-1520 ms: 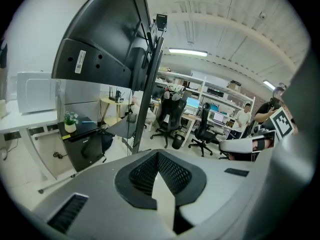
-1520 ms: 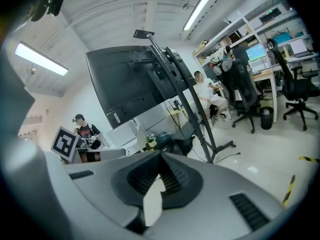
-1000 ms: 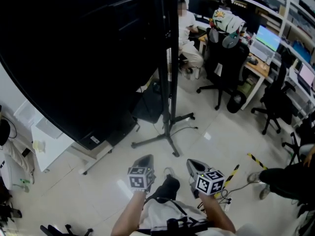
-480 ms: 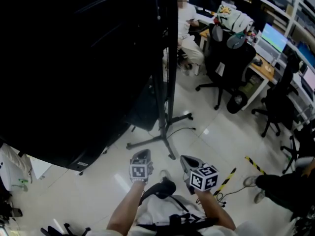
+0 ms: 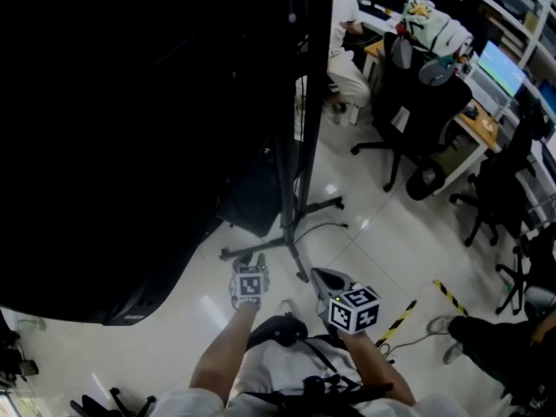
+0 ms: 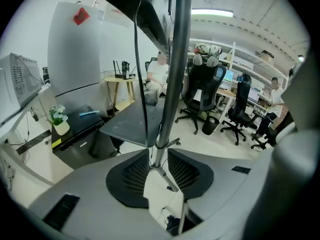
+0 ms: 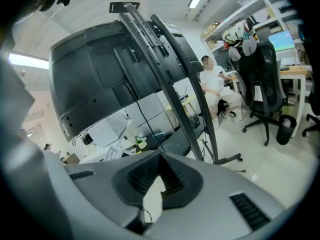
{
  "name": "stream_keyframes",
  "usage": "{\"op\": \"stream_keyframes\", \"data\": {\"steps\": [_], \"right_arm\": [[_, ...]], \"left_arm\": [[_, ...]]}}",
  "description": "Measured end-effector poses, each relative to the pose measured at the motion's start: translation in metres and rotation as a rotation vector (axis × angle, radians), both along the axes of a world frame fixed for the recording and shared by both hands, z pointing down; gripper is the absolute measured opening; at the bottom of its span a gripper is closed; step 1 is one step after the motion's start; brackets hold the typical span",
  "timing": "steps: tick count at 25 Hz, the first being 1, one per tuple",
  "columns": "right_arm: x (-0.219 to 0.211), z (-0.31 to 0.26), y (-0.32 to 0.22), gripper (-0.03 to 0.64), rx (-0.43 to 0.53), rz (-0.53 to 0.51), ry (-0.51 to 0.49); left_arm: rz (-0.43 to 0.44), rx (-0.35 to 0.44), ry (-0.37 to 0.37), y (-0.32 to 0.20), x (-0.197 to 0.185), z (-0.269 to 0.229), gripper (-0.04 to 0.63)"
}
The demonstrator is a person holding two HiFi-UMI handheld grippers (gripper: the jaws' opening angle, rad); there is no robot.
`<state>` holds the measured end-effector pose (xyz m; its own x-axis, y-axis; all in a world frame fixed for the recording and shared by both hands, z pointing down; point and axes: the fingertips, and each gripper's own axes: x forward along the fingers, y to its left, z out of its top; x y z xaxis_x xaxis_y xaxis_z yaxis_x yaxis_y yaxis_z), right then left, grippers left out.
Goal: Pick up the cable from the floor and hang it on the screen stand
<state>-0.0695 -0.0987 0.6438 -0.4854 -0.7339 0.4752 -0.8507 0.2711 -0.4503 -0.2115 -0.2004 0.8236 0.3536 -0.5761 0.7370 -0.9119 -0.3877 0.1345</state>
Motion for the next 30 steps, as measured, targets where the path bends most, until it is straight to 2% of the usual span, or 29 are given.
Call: {"op": "stream_keyframes", "data": {"steps": [5, 12, 17, 25, 28, 30], "right_arm": [[0.002, 0.017, -0.02, 0.005, -0.027, -0.021, 0.018], [0.021, 0.026, -0.05, 0.005, -0.038, 0.005, 0.037], [0.034, 0.038, -0.053, 0.005, -0.056, 0.028, 0.041], [0.057, 0.046, -0.063, 0.005, -0.074, 0.079, 0.04], [0.064, 0.051, -0.064, 0.006, -0.08, 0.09, 0.039], [0.065, 0.052, -0.065, 0.005, -0.084, 0.093, 0.037]], "left_arm": [[-0.001, -0.017, -0.065, -0.028, -0.004, 0.04, 0.118], [0.019, -0.049, -0.076, -0.061, 0.011, 0.074, 0.118], [0.056, -0.015, -0.1, -0.08, 0.019, 0.082, 0.118], [0.074, -0.042, -0.123, -0.093, 0.022, 0.102, 0.115], [0.081, -0.049, -0.142, -0.094, 0.021, 0.103, 0.028], [0.089, -0.061, -0.142, -0.092, 0.023, 0.102, 0.026]]}}
